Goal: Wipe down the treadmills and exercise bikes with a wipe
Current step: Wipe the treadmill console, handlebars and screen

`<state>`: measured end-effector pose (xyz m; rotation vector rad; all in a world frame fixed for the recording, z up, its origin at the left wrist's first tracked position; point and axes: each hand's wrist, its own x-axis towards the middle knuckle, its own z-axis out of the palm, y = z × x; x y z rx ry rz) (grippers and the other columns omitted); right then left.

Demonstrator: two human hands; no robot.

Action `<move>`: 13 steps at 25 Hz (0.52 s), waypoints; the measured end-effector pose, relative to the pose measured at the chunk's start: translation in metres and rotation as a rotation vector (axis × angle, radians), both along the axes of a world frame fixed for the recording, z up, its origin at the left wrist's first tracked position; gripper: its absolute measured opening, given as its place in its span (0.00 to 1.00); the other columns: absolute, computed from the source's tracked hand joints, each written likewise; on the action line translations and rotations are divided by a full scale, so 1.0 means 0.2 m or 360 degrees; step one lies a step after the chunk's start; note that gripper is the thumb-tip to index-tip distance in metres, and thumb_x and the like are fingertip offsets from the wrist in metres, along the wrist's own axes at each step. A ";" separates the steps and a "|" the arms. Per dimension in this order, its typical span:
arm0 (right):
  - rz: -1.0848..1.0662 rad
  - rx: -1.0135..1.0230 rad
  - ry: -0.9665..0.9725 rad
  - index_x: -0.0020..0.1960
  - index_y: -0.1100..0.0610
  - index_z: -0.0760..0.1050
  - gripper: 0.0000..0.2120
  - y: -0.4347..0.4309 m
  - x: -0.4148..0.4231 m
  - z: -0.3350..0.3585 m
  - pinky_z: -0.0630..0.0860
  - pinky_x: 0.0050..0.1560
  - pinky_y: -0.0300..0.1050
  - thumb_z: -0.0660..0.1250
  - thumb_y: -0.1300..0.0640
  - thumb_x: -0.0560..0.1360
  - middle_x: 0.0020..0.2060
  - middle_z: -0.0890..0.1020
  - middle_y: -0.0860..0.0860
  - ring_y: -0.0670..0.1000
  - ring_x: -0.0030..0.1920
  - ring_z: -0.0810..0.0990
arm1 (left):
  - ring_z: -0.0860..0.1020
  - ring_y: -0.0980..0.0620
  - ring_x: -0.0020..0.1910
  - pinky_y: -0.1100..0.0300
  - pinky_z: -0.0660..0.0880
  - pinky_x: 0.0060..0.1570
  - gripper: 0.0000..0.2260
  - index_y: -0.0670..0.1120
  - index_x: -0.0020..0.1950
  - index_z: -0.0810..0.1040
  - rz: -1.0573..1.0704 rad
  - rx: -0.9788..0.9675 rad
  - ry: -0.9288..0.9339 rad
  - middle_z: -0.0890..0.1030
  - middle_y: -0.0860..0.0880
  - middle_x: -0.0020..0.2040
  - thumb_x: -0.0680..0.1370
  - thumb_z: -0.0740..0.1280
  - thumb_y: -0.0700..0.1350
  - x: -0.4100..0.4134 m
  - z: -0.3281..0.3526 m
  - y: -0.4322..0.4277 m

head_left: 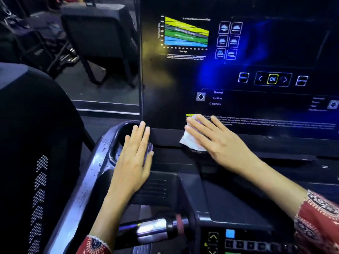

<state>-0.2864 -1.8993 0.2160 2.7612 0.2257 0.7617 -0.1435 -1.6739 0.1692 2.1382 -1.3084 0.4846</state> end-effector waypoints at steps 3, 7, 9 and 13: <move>-0.0087 -0.0019 -0.0027 0.75 0.59 0.61 0.22 0.16 0.20 0.05 0.52 0.74 0.51 0.53 0.61 0.82 0.75 0.61 0.53 0.53 0.75 0.60 | 0.51 0.47 0.77 0.54 0.48 0.75 0.26 0.40 0.77 0.53 -0.0032 0.0010 -0.0021 0.54 0.47 0.77 0.80 0.56 0.44 0.03 -0.02 0.02; -0.0111 0.0094 -0.0121 0.75 0.63 0.61 0.21 0.36 0.42 0.05 0.53 0.75 0.51 0.48 0.58 0.83 0.75 0.62 0.56 0.54 0.76 0.59 | 0.52 0.48 0.77 0.54 0.49 0.75 0.27 0.37 0.76 0.52 -0.0023 -0.0038 0.0105 0.55 0.45 0.77 0.80 0.56 0.45 0.05 -0.04 0.04; -0.0044 0.0047 -0.0056 0.75 0.63 0.61 0.22 0.35 0.38 -0.02 0.53 0.75 0.50 0.54 0.58 0.83 0.74 0.63 0.56 0.53 0.75 0.59 | 0.51 0.49 0.77 0.55 0.49 0.75 0.27 0.38 0.76 0.51 -0.0057 -0.0058 0.0175 0.53 0.46 0.78 0.80 0.56 0.44 0.03 -0.05 0.05; 0.0154 -0.0248 0.0159 0.74 0.62 0.62 0.26 0.29 0.22 -0.12 0.53 0.75 0.48 0.53 0.64 0.76 0.74 0.65 0.53 0.51 0.74 0.62 | 0.53 0.46 0.77 0.54 0.51 0.75 0.25 0.36 0.75 0.56 -0.0120 -0.0049 0.0120 0.55 0.45 0.77 0.80 0.57 0.43 -0.02 -0.11 0.07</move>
